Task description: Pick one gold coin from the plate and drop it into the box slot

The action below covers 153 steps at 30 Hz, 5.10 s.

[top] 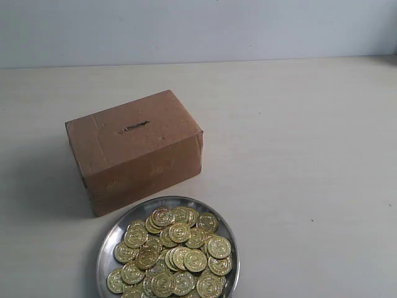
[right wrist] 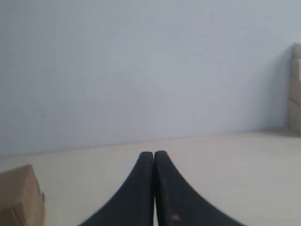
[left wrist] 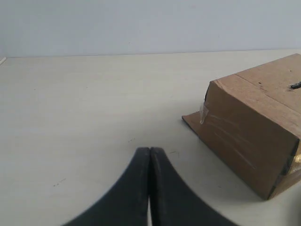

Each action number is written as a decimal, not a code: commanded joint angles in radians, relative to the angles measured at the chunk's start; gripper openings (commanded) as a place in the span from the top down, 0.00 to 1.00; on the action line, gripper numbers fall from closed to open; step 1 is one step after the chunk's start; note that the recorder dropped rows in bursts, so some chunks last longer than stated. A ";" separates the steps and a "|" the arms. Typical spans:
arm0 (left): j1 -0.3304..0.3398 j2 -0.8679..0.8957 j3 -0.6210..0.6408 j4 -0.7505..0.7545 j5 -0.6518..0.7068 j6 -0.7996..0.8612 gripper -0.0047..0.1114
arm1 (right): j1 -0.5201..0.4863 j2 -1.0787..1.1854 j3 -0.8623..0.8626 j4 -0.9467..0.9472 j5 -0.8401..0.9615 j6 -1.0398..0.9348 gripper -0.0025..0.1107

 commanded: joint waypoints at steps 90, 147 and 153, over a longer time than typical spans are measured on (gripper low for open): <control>0.001 -0.004 0.000 0.004 0.001 -0.002 0.96 | 0.846 1.792 -1.062 0.262 0.743 -0.916 0.59; 0.001 -0.004 0.000 0.004 0.001 -0.002 0.96 | 0.862 1.941 -1.062 0.289 0.611 -0.984 0.52; 0.001 -0.004 0.000 0.004 0.001 -0.002 0.96 | 0.862 1.941 -1.062 0.287 0.608 -1.019 0.52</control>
